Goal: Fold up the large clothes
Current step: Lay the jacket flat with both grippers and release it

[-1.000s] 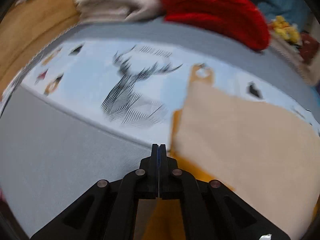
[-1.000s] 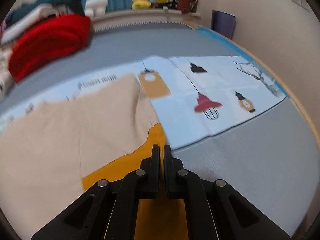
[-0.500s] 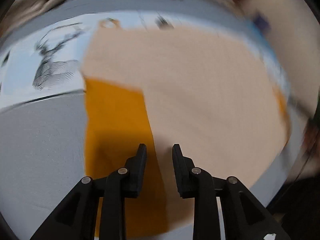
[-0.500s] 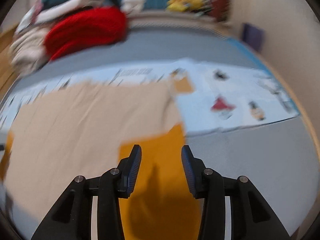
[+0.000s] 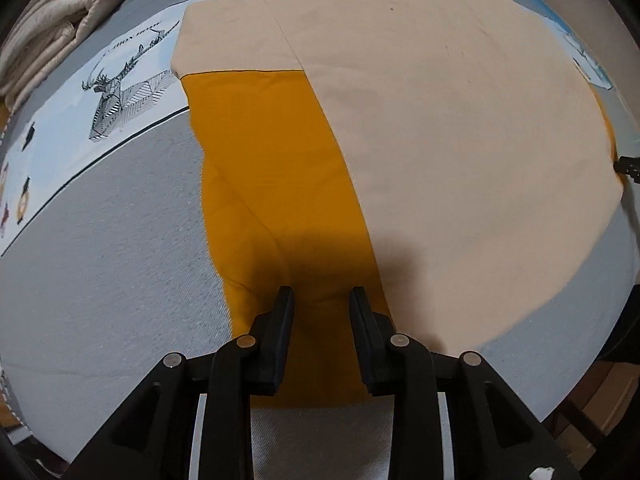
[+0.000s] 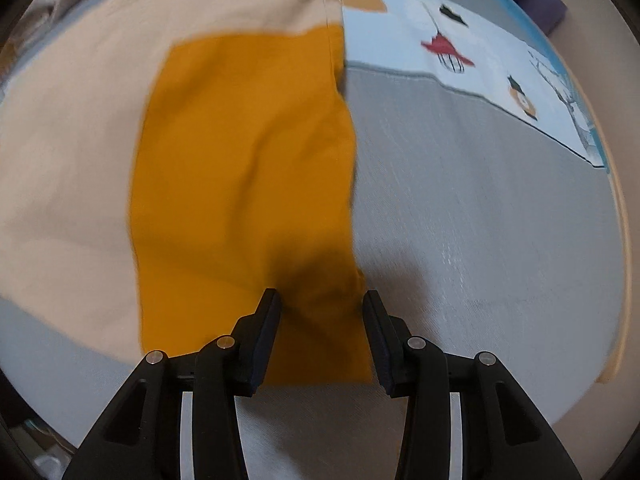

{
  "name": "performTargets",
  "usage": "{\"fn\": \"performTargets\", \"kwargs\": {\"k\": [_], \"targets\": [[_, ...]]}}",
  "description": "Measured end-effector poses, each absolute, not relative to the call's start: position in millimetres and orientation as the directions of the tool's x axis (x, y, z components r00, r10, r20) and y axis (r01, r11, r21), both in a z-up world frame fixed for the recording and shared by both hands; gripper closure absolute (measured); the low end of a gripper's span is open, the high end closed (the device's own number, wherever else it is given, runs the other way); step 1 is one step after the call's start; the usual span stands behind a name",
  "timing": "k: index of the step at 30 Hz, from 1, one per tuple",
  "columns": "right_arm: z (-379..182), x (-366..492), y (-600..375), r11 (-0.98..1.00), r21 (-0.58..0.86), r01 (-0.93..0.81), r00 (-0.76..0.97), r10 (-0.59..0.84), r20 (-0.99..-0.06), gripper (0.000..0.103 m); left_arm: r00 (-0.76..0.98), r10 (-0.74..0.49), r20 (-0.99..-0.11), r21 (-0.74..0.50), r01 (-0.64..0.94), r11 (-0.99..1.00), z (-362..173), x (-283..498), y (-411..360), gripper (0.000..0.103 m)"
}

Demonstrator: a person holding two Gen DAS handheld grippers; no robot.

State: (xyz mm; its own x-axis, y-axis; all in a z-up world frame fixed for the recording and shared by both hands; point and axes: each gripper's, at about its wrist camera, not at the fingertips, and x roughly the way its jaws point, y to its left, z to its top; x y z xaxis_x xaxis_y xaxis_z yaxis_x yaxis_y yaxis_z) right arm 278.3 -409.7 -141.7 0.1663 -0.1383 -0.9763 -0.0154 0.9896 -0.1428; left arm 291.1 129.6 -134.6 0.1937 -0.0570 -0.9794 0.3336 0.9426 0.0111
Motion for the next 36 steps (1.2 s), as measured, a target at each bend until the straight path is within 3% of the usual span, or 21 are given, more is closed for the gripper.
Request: {"fn": "performTargets", "kwargs": {"k": [5, 12, 17, 20, 24, 30, 36], "targets": [[-138, 278, -408, 0.985, -0.175, -0.007, 0.156, -0.171, -0.973, 0.060, 0.203, -0.022, -0.979, 0.049, 0.343, 0.938, -131, 286, 128, 0.075], [-96, 292, -385, 0.989, -0.145, -0.027, 0.360, -0.126, -0.924, 0.060, 0.198, -0.011, -0.980, 0.060, 0.350, 0.935, -129, 289, 136, 0.075], [-147, 296, -362, 0.952, -0.277, -0.133, 0.156, -0.256, -0.954, 0.060, 0.206, 0.044, -0.978, 0.112, 0.334, 0.936, -123, 284, 144, 0.075], [-133, 300, -351, 0.945, -0.302, -0.127, 0.191, -0.276, -0.942, 0.060, 0.321, 0.117, -0.940, 0.231, 0.343, 0.911, -102, 269, 140, 0.079], [-81, 298, -326, 0.956, -0.281, -0.079, 0.374, -0.233, -0.898, 0.060, 0.478, 0.110, -0.871, 0.259, 0.258, 0.931, -49, 252, 148, 0.078], [-7, 263, -236, 0.978, -0.164, -0.127, 0.630, -0.048, -0.775, 0.060, 0.638, 0.067, -0.767, 0.118, 0.038, 0.992, 13, 206, 145, 0.078], [-43, 246, -175, 0.992, -0.067, -0.108, 0.591, 0.010, -0.806, 0.060, 0.643, 0.018, -0.765, 0.032, 0.009, 0.999, -30, 169, 112, 0.078]]}}
